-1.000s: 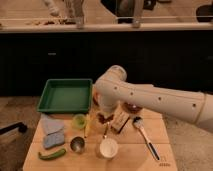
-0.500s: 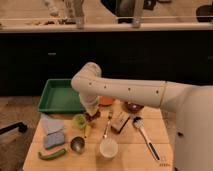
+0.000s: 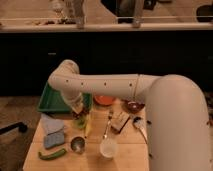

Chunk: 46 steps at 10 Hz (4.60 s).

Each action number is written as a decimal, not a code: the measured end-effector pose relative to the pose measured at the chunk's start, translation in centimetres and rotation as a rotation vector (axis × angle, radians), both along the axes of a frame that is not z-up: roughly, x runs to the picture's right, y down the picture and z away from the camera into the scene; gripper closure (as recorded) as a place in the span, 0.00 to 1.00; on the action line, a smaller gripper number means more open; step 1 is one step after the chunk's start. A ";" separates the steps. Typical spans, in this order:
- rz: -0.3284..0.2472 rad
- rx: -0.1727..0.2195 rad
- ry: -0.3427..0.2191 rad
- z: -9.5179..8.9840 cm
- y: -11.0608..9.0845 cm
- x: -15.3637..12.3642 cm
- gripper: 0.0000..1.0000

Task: Place grapes in tray

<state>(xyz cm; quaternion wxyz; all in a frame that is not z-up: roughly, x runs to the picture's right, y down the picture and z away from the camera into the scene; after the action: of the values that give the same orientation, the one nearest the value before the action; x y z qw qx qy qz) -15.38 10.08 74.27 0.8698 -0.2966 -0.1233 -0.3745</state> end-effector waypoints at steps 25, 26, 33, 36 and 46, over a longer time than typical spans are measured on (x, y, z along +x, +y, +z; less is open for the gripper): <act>0.049 -0.098 0.076 11.0 -3.8 -2.8 0.99; 0.050 -0.099 0.073 11.3 -3.7 -3.0 0.98; 0.048 -0.100 0.074 11.3 -3.7 -2.9 0.98; 0.047 -0.100 0.074 11.3 -3.7 -2.9 0.98; 0.047 -0.100 0.074 11.3 -3.7 -2.9 0.88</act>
<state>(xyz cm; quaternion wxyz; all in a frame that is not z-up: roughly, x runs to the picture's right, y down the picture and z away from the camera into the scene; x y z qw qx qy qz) -18.31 6.38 85.54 0.8666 -0.3502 -0.1164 -0.3360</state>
